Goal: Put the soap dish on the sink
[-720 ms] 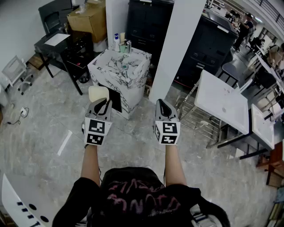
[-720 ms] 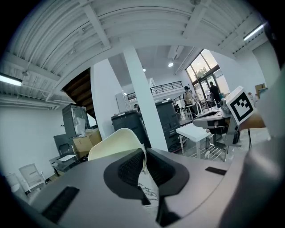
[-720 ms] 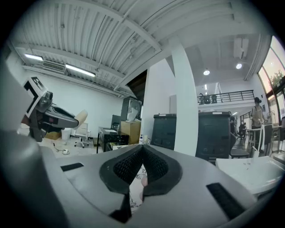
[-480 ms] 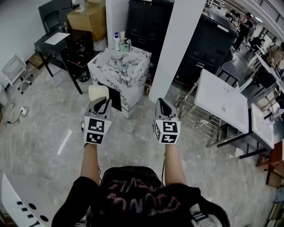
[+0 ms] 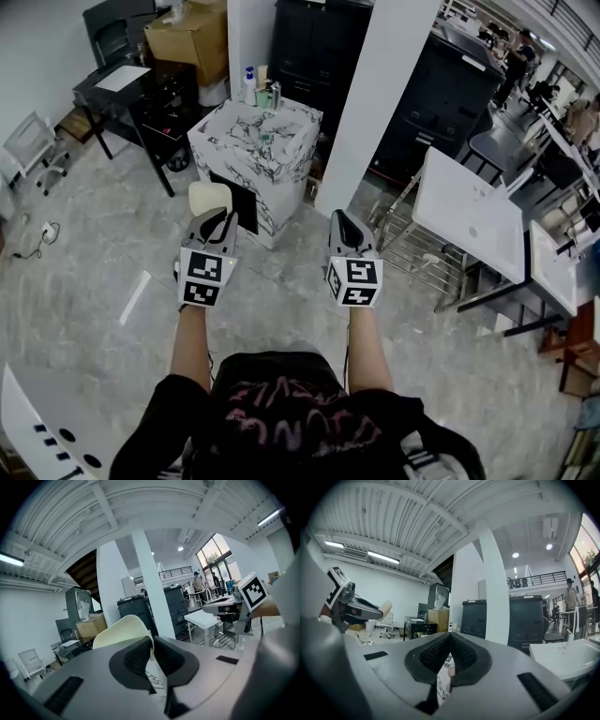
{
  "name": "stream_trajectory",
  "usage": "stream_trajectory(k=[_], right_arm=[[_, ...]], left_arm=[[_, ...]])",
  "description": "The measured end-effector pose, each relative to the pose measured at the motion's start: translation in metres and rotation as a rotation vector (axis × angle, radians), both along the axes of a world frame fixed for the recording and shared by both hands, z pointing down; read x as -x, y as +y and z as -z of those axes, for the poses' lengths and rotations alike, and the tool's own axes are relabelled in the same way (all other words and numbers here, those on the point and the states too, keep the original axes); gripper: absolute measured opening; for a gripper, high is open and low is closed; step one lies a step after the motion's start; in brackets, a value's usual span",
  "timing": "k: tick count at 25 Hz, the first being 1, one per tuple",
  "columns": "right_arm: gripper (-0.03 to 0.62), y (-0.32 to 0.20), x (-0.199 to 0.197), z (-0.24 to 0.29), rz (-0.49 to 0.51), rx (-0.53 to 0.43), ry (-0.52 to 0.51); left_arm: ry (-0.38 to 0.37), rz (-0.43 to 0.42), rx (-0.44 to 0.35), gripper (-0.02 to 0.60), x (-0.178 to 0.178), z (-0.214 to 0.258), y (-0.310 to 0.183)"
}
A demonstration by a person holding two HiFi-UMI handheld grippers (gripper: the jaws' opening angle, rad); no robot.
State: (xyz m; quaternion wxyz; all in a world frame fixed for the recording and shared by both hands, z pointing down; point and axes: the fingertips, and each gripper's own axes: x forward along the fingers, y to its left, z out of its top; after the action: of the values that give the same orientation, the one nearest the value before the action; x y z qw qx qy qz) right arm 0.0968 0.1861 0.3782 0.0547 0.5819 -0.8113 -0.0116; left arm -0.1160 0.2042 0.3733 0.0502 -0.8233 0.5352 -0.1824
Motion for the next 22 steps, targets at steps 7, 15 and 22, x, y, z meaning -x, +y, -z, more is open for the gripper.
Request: stream_trajectory(k=[7, 15, 22], right_arm=[[0.014, -0.003, 0.007, -0.002, -0.007, -0.004, -0.008], [0.014, -0.029, 0.006, -0.014, -0.032, 0.005, -0.025], [0.014, -0.081, 0.02, -0.026, -0.035, 0.021, -0.024]], left_arm=[[0.013, -0.013, 0.013, 0.037, 0.005, -0.007, -0.004], [-0.005, -0.036, 0.028, 0.037, 0.004, -0.018, -0.031], [-0.009, -0.037, 0.052, 0.037, 0.018, -0.028, -0.082]])
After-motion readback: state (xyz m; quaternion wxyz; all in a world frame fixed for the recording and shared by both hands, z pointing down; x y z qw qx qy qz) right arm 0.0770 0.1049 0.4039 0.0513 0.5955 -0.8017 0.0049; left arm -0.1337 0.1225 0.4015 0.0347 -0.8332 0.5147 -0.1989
